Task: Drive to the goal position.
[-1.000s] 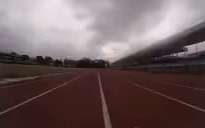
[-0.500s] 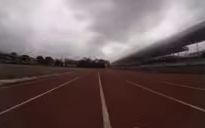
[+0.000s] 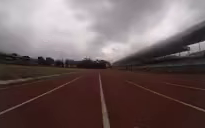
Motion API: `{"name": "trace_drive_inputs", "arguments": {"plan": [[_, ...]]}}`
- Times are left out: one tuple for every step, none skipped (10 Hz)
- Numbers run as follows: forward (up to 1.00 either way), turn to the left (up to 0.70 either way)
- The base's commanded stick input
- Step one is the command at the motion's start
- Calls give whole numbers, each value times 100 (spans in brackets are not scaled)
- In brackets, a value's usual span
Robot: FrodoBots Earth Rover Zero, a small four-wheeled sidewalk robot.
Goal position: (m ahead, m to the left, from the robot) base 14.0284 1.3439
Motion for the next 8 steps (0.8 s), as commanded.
{"name": "trace_drive_inputs", "arguments": {"plan": [[70,0],[70,0],[70,0],[70,0],[70,0],[70,0],[70,0],[70,0]]}}
